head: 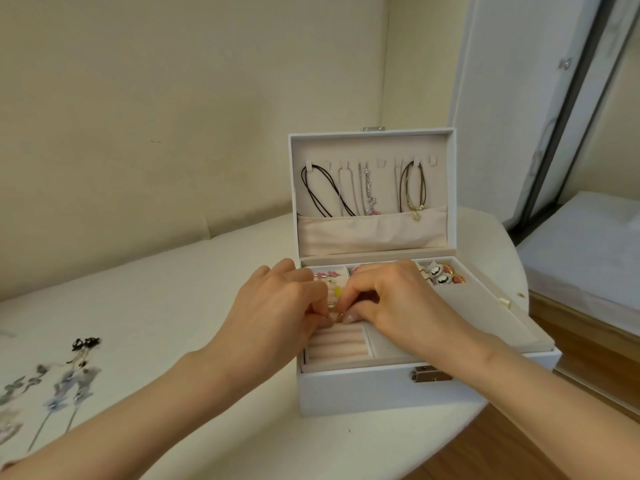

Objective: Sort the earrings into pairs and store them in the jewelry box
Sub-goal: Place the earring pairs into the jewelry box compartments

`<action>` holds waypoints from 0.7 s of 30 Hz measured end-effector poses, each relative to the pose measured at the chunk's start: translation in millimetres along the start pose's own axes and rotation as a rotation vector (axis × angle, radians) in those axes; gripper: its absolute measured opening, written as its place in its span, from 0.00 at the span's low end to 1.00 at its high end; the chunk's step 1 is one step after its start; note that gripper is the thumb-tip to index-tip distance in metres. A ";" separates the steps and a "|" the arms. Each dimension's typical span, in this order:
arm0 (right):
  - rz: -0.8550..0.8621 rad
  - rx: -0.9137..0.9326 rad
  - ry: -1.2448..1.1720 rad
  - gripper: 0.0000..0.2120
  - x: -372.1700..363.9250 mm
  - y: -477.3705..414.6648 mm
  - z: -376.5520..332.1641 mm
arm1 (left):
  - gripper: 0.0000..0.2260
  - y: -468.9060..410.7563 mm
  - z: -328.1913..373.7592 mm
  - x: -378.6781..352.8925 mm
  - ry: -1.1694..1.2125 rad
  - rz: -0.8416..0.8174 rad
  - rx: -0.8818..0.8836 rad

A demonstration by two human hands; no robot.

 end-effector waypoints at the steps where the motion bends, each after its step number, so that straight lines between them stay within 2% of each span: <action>1: 0.005 -0.006 -0.001 0.08 0.4 0.1 0.3 | 0.04 0.3 0.1 0.2 -0.009 -0.004 0.001; 6: -0.001 -0.004 0.039 0.09 -2.0 -1.5 -0.6 | 0.13 -1.2 6.5 -0.3 -0.091 -0.044 -0.046; 8: -0.015 0.001 0.054 0.08 -3.5 -1.9 -1.3 | 0.11 1.0 7.6 1.3 -0.087 -0.035 -0.053; 10: -0.002 -0.007 0.020 0.07 0.9 -0.8 0.2 | 0.04 4.8 5.6 4.8 -0.076 -0.001 -0.041; 13: 0.072 -0.009 -0.039 0.09 15.0 0.1 4.3 | 0.12 11.4 -5.2 10.8 -0.051 0.047 0.043; 15: 0.080 0.008 -0.020 0.11 17.3 -2.9 4.5 | 0.09 14.6 -11.0 11.7 -0.034 0.074 0.060; 21: -0.047 0.163 0.039 0.19 2.6 -12.6 -5.5 | 0.17 16.0 -10.3 1.9 0.009 0.065 -0.013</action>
Point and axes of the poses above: each hand's wrist, its own y-axis away from the middle knuckle, its own x-axis out of the back of the hand, z = x × y, the point moved 8 cm from there along -y, towards the middle knuckle, and after that the axes turned 5 degrees about -x, right-handed, at the moved point
